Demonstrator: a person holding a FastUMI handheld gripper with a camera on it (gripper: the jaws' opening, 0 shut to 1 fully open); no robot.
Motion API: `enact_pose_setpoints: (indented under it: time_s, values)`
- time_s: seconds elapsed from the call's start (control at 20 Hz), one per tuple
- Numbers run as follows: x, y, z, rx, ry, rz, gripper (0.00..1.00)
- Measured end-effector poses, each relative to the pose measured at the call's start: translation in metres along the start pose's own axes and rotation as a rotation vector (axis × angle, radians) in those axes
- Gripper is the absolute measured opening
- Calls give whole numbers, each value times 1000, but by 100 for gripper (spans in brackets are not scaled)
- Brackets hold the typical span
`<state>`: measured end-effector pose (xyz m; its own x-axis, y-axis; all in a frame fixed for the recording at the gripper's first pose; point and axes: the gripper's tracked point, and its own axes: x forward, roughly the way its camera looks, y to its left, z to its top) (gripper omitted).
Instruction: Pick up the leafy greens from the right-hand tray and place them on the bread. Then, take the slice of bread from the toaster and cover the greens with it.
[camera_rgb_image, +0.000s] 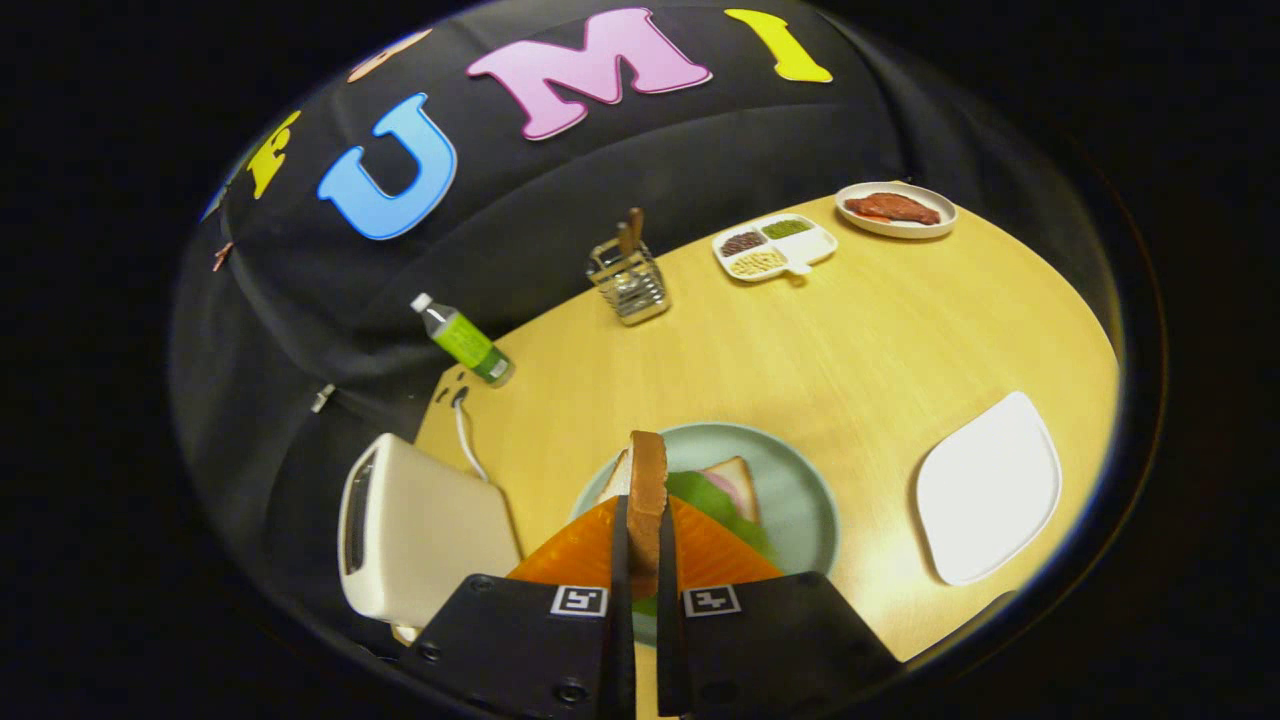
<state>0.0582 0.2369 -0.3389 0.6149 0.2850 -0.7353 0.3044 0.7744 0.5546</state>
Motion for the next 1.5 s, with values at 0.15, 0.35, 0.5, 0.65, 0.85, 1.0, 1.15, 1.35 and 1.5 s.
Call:
enact_pose_setpoints:
  time_s: [0.15,0.35,0.5,0.65,0.85,1.0,1.15,1.35,1.5]
  values:
    - [12,-20,-13,-18,53,-40,13]
    - [17,-31,-18,-51,73,-58,13]
    - [15,-44,-20,-98,86,-113,30]
    - [13,-52,-18,-143,83,-136,69]
    - [3,-49,-11,-173,46,-138,97]
    - [-11,-48,5,-226,-6,-124,100]
    - [-36,-39,34,-300,-98,-81,99]
    - [-78,-23,81,-368,-234,-22,99]
    - [-120,-9,118,-437,-350,17,99]
